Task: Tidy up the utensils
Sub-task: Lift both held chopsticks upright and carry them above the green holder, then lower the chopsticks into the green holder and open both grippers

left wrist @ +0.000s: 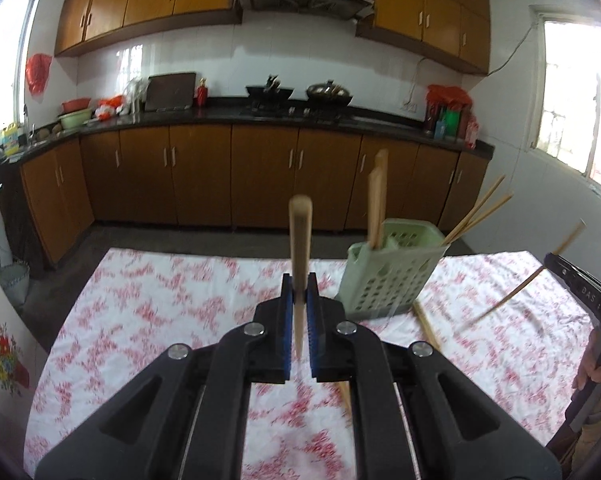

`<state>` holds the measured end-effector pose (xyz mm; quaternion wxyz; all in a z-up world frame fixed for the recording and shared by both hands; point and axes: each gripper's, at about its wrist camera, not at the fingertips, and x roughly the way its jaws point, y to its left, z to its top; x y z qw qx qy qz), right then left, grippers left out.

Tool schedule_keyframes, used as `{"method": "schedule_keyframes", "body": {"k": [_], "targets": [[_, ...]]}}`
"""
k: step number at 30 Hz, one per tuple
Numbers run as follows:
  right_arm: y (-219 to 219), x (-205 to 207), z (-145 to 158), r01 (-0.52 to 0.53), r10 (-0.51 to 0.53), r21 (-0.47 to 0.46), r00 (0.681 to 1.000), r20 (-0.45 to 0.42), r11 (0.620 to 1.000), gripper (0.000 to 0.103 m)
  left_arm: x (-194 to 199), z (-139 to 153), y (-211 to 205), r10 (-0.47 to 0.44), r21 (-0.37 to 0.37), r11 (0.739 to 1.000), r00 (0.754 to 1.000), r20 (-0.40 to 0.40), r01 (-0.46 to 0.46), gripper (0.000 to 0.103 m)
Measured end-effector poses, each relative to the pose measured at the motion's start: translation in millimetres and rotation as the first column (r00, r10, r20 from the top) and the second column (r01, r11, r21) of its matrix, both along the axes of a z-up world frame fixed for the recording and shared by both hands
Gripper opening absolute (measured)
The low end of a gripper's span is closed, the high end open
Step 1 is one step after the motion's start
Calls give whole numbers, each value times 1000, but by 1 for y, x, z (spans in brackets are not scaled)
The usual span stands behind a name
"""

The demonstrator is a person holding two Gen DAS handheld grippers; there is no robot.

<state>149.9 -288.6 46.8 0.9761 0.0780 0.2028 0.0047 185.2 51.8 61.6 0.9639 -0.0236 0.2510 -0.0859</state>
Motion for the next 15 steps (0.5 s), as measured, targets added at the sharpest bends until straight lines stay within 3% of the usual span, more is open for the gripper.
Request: {"method": "schedule_keyframes", "body": {"k": [9, 15], "targets": [[21, 2, 66, -88, 71, 70, 975, 211, 994, 8, -7, 58, -42, -90, -36, 995, 982, 165, 97, 8], [32, 18, 85, -84, 52, 84, 943, 329, 993, 8, 8, 94, -71, -66, -71, 993, 952, 297, 91, 8]]}}
